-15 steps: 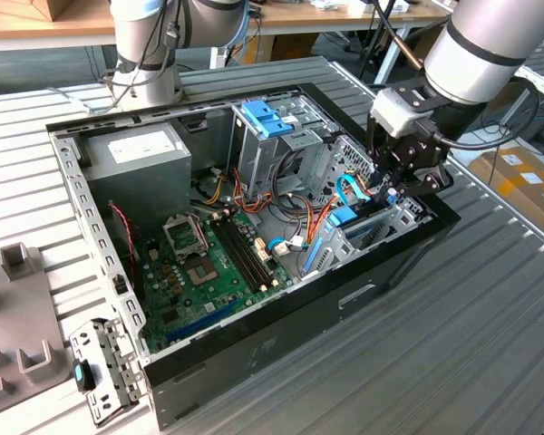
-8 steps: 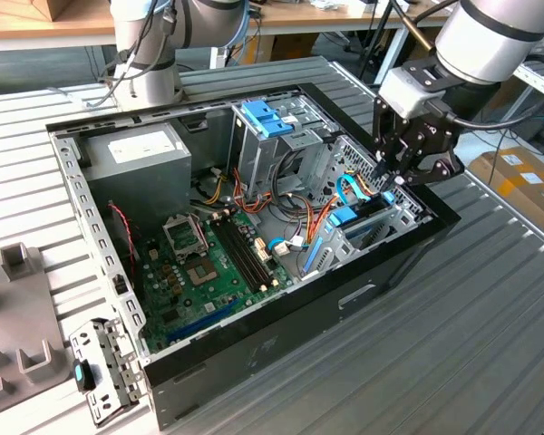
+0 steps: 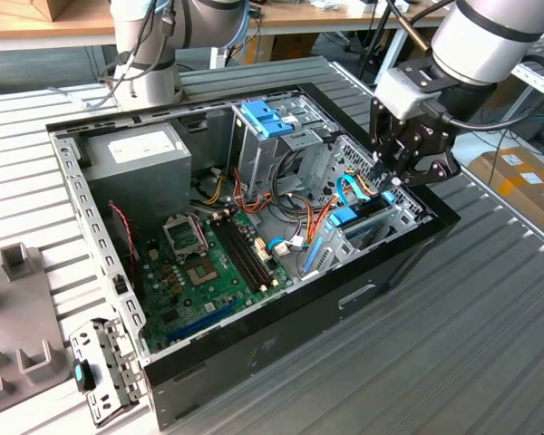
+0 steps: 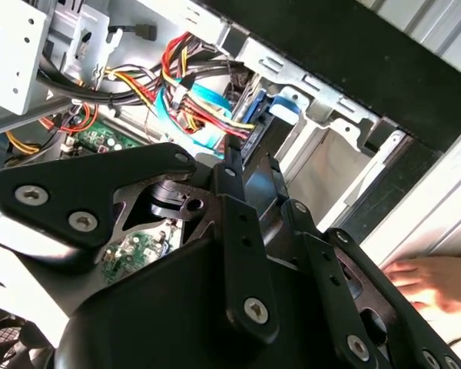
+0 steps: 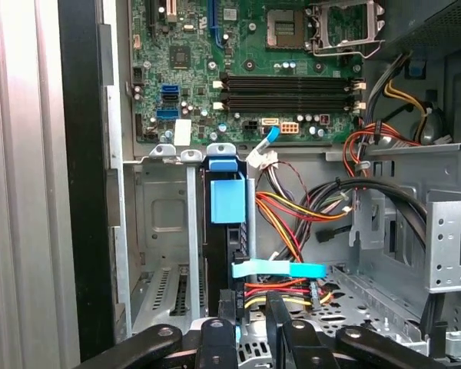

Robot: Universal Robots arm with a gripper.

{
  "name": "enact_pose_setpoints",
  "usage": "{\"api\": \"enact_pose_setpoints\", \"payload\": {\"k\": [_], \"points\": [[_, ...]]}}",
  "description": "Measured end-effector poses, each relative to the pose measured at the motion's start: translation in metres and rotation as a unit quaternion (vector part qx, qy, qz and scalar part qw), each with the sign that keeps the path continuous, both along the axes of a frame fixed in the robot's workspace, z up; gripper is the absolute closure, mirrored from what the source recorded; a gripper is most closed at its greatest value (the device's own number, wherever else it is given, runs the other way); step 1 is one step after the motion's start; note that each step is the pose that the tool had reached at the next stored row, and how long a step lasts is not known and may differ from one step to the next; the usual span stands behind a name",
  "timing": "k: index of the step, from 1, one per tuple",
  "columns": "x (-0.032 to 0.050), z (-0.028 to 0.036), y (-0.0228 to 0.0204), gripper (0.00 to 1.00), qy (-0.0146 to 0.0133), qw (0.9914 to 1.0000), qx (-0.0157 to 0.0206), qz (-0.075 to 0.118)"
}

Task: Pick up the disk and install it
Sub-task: 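Insert the second disk wire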

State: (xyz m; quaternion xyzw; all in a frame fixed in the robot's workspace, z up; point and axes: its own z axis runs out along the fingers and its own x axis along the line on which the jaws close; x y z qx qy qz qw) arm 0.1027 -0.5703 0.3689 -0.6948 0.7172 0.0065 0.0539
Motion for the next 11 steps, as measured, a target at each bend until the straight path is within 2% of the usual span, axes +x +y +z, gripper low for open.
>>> {"api": "enact_pose_setpoints", "payload": {"k": [5,11], "points": [[-0.0081,0.0000,0.0035,0.70,0.0000,1.00000,0.0000,0.000],[-0.0103,0.0000,0.0046,0.70,0.0000,1.00000,0.0000,0.000]]}}
